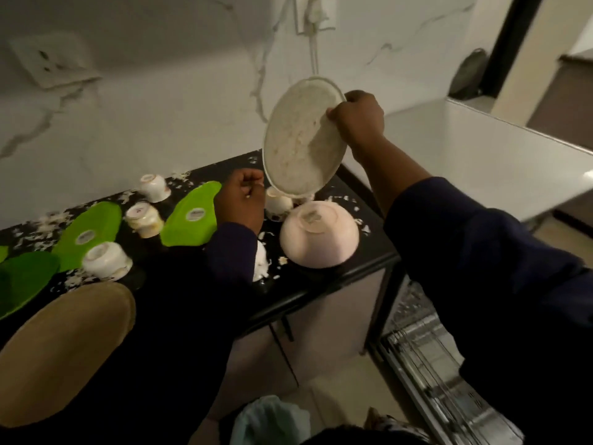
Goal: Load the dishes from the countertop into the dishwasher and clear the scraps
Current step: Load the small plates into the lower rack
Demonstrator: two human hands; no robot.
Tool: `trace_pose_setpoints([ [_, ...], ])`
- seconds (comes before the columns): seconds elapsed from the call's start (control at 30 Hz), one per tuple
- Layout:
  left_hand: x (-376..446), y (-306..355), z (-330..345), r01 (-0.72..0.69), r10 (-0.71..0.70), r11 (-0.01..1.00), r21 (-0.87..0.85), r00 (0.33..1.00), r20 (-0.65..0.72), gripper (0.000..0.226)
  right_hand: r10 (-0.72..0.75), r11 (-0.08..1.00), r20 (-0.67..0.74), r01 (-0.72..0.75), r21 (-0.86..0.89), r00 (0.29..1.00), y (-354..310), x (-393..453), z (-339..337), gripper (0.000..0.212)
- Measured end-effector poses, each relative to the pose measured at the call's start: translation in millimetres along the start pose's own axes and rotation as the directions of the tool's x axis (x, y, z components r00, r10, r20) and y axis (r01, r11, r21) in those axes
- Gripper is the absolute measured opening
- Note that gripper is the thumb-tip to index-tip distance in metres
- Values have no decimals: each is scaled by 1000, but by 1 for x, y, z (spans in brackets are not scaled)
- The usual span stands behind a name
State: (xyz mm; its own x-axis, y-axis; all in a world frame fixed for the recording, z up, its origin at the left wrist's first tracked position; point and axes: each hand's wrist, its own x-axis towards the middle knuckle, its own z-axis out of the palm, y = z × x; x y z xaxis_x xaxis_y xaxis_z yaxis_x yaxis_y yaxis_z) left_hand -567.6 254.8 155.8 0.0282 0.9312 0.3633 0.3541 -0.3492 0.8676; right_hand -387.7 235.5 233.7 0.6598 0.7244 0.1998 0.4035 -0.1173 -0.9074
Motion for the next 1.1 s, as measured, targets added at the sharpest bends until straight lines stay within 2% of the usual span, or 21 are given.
trace_pose_setpoints([
  [0.13,-32,38,62,-50,58,997,-59,987,149,16,56,998,-9,-56,-1,998,26,8,-83,20],
  [0.3,-81,81,158,-46,84,991,-129,950,302,18,203,974,47,-197,-115,978,75,16,-202,32],
  [0.37,-103,95,199,-42,102,984,-172,929,356,20,284,953,95,-271,-134,954,103,16,-250,33],
  [0.47,-145,112,263,-52,120,985,-162,887,446,20,379,902,164,-324,-284,911,155,14,-323,35],
  [0.6,-200,110,325,5,62,993,-116,818,572,19,546,814,269,-428,-392,793,236,6,-383,33],
  [0.7,-227,83,355,63,-25,997,-38,772,635,18,635,752,311,-473,-459,707,307,4,-383,18],
  [0.77,-244,54,367,36,-60,998,49,732,679,12,675,706,303,-470,-529,673,358,0,-369,28],
  [0.83,-257,22,377,5,-91,993,121,686,722,10,691,666,272,-443,-600,670,408,-10,-344,39],
  [0.93,-278,-31,388,127,-278,959,254,594,755,20,697,660,255,-460,-594,670,472,-28,-295,44],
  [1.0,-291,-75,399,185,-386,921,343,557,736,30,697,661,218,-494,-565,683,517,-36,-258,41],
  [1.1,-302,-129,411,199,-476,874,443,529,703,36,679,680,206,-498,-539,705,571,-44,-204,33],
])
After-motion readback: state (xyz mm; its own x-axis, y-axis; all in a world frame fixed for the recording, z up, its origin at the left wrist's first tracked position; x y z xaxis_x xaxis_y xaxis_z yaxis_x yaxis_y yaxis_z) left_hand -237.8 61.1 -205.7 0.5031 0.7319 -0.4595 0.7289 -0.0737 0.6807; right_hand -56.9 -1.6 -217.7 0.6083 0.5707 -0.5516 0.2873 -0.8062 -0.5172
